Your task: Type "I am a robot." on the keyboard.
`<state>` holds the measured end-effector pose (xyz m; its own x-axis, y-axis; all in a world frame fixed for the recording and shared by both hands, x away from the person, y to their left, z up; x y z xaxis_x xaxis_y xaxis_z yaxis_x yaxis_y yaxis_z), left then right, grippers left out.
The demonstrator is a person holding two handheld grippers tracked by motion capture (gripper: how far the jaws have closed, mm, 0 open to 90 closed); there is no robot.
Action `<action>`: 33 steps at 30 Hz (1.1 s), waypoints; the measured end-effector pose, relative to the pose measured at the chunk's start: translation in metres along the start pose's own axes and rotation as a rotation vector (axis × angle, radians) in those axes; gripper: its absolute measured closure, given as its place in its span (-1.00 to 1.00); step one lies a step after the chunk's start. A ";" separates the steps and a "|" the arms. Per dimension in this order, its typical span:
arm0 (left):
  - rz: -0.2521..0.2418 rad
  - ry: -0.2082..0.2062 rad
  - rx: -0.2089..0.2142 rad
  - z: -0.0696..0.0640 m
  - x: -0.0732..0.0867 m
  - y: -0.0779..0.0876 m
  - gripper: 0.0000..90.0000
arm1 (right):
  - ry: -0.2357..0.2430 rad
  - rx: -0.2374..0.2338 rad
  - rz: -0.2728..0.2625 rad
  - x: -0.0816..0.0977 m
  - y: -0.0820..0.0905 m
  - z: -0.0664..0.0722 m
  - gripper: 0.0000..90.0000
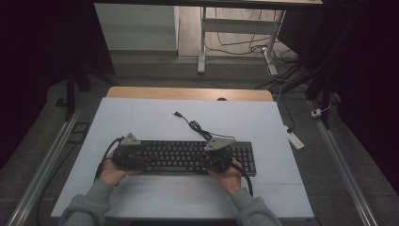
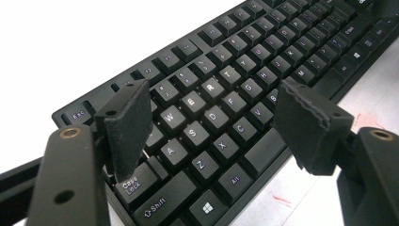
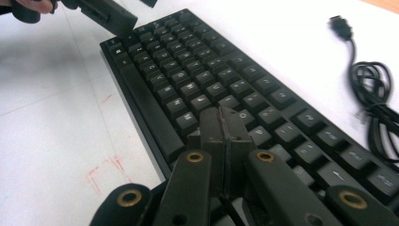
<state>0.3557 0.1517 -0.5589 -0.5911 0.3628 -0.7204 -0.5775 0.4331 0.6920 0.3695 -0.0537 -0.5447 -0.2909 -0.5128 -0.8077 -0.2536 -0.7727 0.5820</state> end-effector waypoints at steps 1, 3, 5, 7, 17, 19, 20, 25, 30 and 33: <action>0.000 0.000 0.000 0.000 0.000 0.000 -0.36 | 0.003 -0.006 0.002 0.000 -0.003 0.001 0.99; 0.002 -0.002 0.001 0.000 0.000 0.000 -0.36 | 0.005 -0.013 0.011 0.000 -0.008 0.004 0.99; 0.003 -0.003 -0.001 0.000 0.000 -0.001 -0.37 | 0.009 -0.019 0.019 -0.001 -0.014 0.006 0.99; 0.003 -0.004 -0.001 0.000 0.000 -0.001 -0.37 | 0.013 -0.022 0.028 -0.002 -0.019 0.008 0.99; 0.003 -0.005 -0.001 0.000 0.001 0.000 -0.37 | 0.021 -0.038 0.053 -0.005 -0.040 0.014 0.99; 0.004 -0.005 -0.002 0.000 0.001 0.000 -0.37 | 0.026 -0.037 0.064 -0.004 -0.043 0.015 0.99; 0.004 -0.006 -0.002 0.000 0.001 0.000 -0.37 | 0.030 -0.038 0.067 -0.004 -0.045 0.015 0.99; 0.004 -0.008 -0.005 0.000 0.001 -0.001 -0.37 | 0.032 -0.030 0.080 -0.002 -0.051 0.013 0.99; 0.009 -0.011 -0.004 0.001 0.002 -0.001 -0.37 | 0.032 -0.026 0.081 -0.003 -0.054 0.013 0.99; 0.010 -0.012 -0.003 0.001 0.002 -0.001 -0.37 | 0.031 -0.026 0.081 -0.002 -0.057 0.013 0.99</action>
<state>0.3554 0.1527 -0.5612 -0.5900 0.3771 -0.7139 -0.5733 0.4270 0.6993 0.3726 -0.0039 -0.5745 -0.2804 -0.5849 -0.7611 -0.2065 -0.7376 0.6429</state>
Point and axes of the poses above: each handheld gripper's, and its own axes: y roughly backward along the jaws, x roughly out of its underside, z roughly to its left, the point moved 9 cm from there along -y, roughly forward along the jaws, and after that the axes turned 6 degrees about -x, right-handed, at the moved point
